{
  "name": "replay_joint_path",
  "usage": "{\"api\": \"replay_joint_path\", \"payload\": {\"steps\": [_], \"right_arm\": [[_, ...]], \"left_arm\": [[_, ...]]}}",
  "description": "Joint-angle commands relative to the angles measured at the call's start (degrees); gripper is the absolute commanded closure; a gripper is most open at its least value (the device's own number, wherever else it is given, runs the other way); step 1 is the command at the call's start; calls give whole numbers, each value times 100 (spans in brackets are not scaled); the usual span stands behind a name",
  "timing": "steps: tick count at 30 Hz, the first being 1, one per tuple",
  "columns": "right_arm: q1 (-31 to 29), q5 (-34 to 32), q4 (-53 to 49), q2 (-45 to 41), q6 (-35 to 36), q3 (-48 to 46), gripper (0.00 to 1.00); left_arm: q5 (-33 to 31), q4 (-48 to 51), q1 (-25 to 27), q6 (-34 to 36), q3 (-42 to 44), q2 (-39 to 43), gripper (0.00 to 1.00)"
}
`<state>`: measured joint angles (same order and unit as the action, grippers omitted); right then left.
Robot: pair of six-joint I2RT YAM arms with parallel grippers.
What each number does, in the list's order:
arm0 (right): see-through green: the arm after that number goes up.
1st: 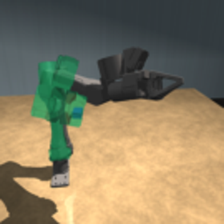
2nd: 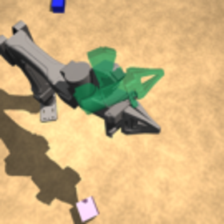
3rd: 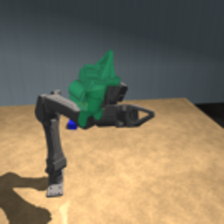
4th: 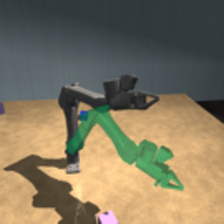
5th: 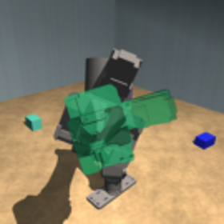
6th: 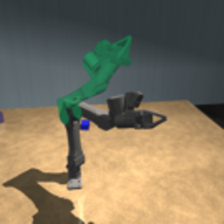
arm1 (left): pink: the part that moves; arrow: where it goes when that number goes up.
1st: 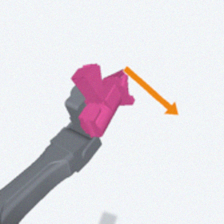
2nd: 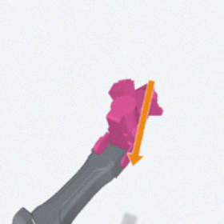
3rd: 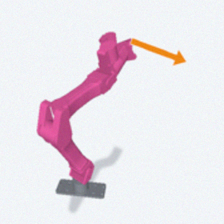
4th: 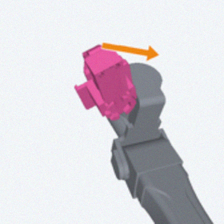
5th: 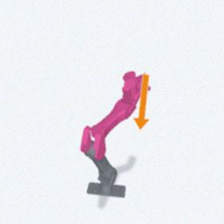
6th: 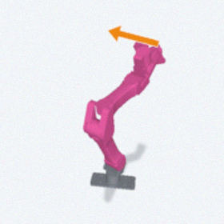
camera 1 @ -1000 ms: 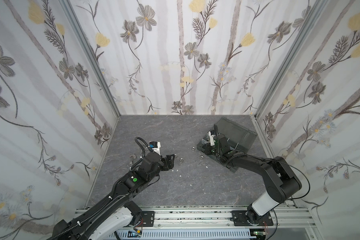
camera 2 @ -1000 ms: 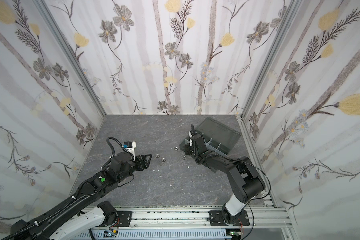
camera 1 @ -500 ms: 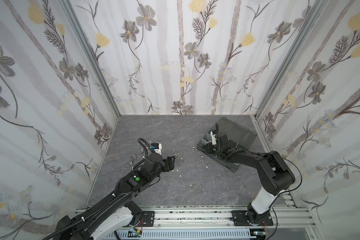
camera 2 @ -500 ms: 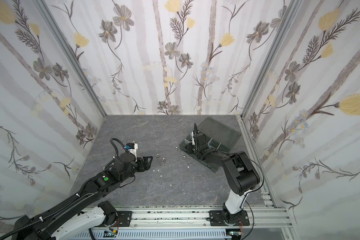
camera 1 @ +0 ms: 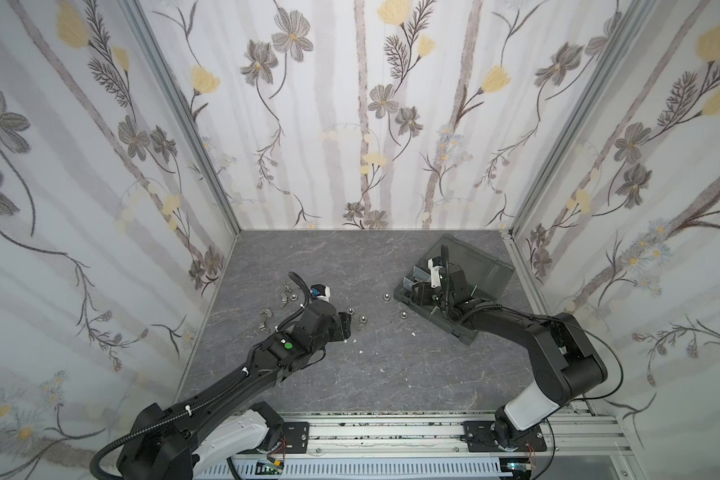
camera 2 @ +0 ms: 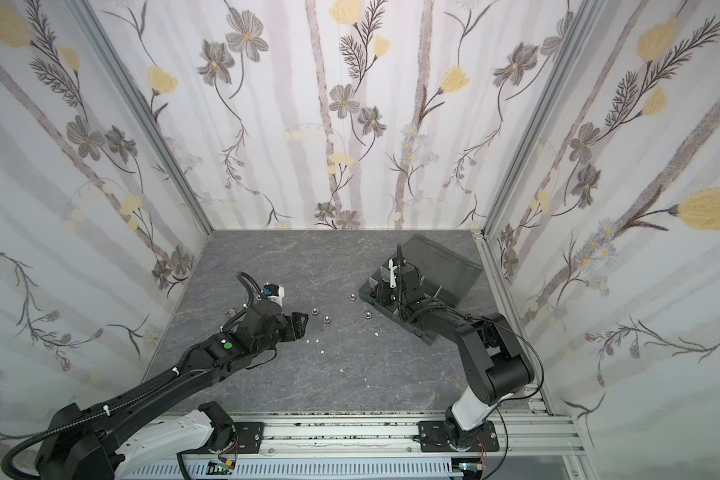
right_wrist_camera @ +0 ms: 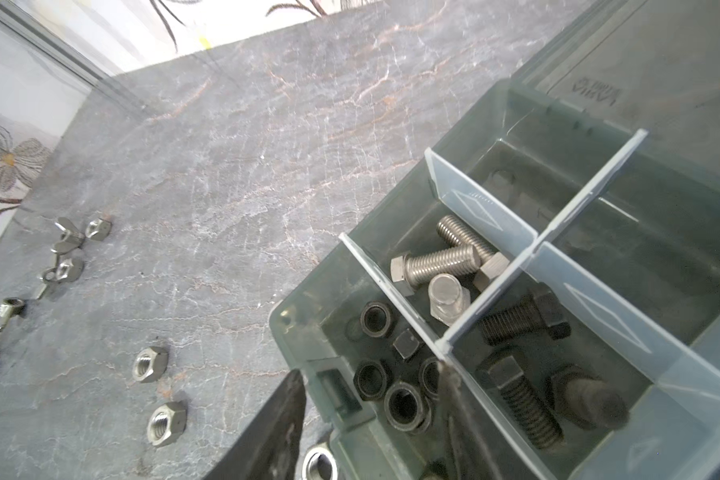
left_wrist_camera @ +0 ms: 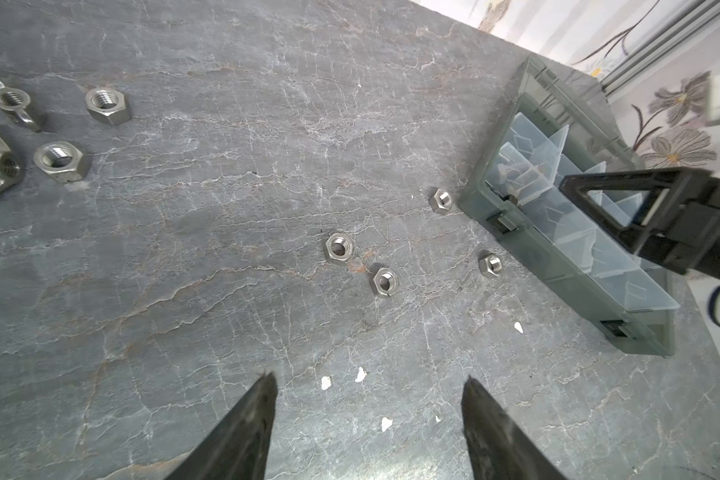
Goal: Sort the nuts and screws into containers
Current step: 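Withdraw the right gripper while the left gripper lowers toward silver hex nuts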
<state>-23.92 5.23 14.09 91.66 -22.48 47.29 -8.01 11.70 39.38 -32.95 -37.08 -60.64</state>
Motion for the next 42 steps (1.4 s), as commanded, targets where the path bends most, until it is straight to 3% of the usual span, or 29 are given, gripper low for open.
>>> {"api": "replay_joint_path", "payload": {"steps": [1, 8, 18, 27, 42], "right_arm": [[0, -58, 263, -435, -85, -206, 45], [-1, -112, 270, -1618, -86, -958, 40], [-6, -42, 120, -2965, -38, -1561, 32], [-8, 28, 120, -3371, -63, -1815, 29], [-13, 135, 376, -3671, -115, -2090, 26]], "left_arm": [[0, 152, 1, 163, -187, -295, 29], [-114, 292, -91, 284, -414, -680, 30], [262, 280, -417, 379, -686, -1422, 34], [241, 394, -474, 526, -1185, -2356, 26], [21, 680, -487, 672, -2181, -3741, 29]]}}
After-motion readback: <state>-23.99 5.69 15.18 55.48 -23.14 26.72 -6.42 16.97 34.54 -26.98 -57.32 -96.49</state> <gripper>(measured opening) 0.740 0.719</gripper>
